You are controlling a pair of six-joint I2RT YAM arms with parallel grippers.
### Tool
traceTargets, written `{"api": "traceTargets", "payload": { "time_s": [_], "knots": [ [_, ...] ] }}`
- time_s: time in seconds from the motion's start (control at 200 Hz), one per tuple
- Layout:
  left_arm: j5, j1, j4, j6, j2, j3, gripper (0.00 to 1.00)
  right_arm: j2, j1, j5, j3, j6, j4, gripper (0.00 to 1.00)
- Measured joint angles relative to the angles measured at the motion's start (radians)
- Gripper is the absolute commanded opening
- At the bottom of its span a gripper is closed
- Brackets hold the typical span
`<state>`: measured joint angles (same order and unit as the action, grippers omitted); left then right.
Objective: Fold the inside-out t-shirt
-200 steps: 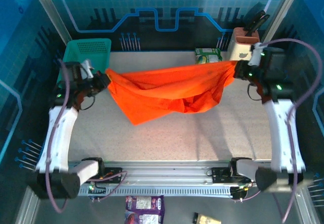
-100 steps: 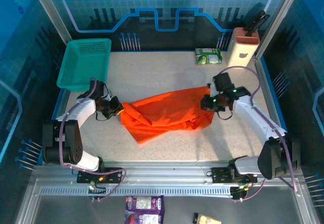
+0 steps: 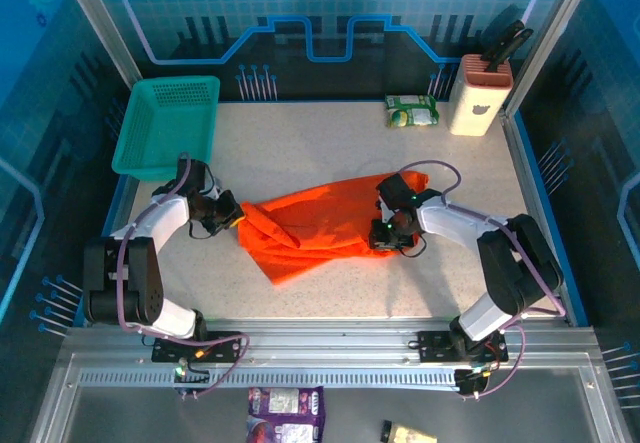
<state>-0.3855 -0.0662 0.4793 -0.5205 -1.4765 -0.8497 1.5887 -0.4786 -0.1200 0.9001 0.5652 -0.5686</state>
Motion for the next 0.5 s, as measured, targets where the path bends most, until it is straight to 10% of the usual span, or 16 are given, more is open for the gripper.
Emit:
{"api": "traceTargets", "payload": {
  "time_s": [0.5],
  "knots": [
    [0.011, 0.0, 0.002, 0.005, 0.019, 0.0, 0.0, 0.072, 0.002, 0.069, 0.077, 0.003, 0.047, 0.32]
  ]
}}
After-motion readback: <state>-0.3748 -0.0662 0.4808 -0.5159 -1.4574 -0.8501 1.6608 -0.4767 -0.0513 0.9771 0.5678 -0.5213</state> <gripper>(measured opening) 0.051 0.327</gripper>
